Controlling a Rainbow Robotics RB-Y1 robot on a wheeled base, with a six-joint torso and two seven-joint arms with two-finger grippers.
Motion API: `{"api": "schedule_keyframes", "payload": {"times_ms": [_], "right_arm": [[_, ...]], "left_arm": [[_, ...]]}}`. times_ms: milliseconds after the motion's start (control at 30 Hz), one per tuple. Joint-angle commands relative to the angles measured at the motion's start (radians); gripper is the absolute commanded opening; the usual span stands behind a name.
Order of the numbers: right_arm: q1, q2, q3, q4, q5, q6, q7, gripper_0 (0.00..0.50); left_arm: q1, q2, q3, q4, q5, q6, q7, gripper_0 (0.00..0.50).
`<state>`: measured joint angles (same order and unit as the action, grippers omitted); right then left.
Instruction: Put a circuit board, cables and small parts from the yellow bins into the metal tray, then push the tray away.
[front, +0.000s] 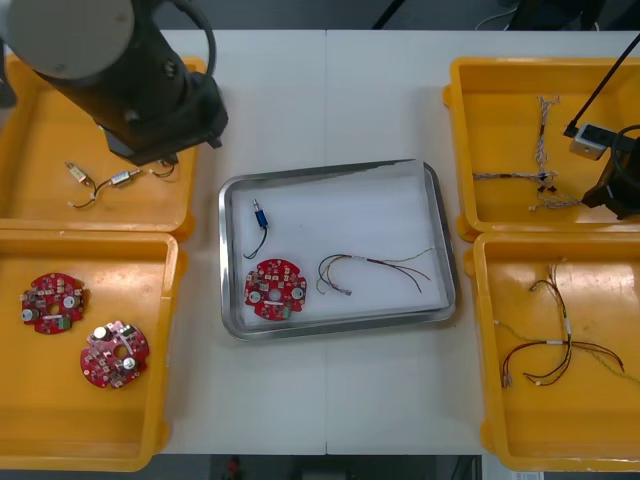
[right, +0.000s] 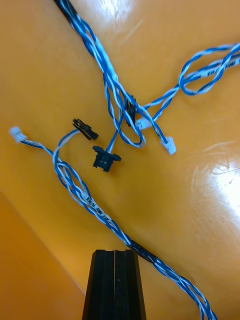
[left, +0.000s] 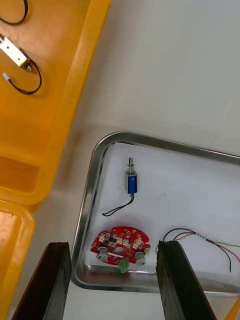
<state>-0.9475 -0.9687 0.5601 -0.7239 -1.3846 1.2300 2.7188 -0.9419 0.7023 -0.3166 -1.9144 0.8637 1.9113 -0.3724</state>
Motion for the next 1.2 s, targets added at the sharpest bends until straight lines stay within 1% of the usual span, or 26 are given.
{"api": "schedule_keyframes", "payload": {"times_ms": [33,100,233,267,300,333,400,433,500,567,700,833,967,1067,1200], "right_arm": [[-0.008,-0.058,-0.065,-0.045,0.007,0.051,-0.014,0.0],[-0.008,-0.059,-0.072,-0.052,0.013,0.063,-0.014,0.0],[-0.008,-0.059,-0.072,-0.054,0.016,0.06,-0.014,0.0],[-0.008,-0.059,-0.072,-0.054,0.019,0.054,-0.014,0.024],[-0.008,-0.059,-0.072,-0.054,0.025,0.048,-0.014,0.086],[-0.008,-0.058,-0.072,-0.054,0.03,0.043,-0.014,0.128],[-0.008,-0.054,-0.074,-0.066,0.075,0.028,-0.014,0.324],[-0.008,-0.053,-0.072,-0.075,0.099,0.02,-0.014,0.398],[-0.008,-0.048,-0.074,-0.083,0.127,0.013,-0.014,0.461],[-0.008,-0.045,-0.072,-0.083,0.145,0.003,-0.014,0.495],[-0.008,-0.041,-0.072,-0.083,0.153,-0.018,-0.014,0.5],[-0.008,-0.041,-0.072,-0.081,0.162,-0.027,-0.014,0.5],[-0.011,-0.031,-0.072,-0.061,0.174,-0.06,-0.014,0.5],[-0.017,-0.013,-0.072,-0.031,0.185,-0.093,-0.014,0.5],[-0.042,0.025,-0.072,0.055,0.191,-0.15,-0.014,0.5]], "left_arm": [[-0.048,0.109,0.088,0.003,0.1,0.009,-0.155,0.5],[-0.048,0.149,0.113,0.02,0.15,0.009,-0.189,0.5],[-0.048,0.206,0.143,0.055,0.213,0.009,-0.244,0.5],[-0.048,0.221,0.151,0.071,0.23,0.009,-0.261,0.5],[-0.048,0.235,0.162,0.086,0.242,0.009,-0.276,0.5],[-0.048,0.243,0.166,0.095,0.25,0.009,-0.286,0.5],[-0.048,0.261,0.189,0.129,0.265,0.009,-0.293,0.5],[-0.048,0.27,0.202,0.149,0.27,0.009,-0.296,0.5],[-0.048,0.283,0.214,0.175,0.276,0.009,-0.299,0.5],[-0.048,0.298,0.217,0.201,0.276,0.009,-0.306,0.5],[-0.048,0.336,0.218,0.256,0.265,0.009,-0.315,0.5],[-0.046,0.362,0.218,0.307,0.233,0.009,-0.324,0.5],[-0.048,0.375,0.218,0.38,0.175,0.009,-0.333,0.5],[-0.048,0.375,0.218,0.439,0.123,0.005,-0.339,0.5],[-0.046,0.375,0.218,0.506,0.075,-0.054,-0.347,0.5]]}}
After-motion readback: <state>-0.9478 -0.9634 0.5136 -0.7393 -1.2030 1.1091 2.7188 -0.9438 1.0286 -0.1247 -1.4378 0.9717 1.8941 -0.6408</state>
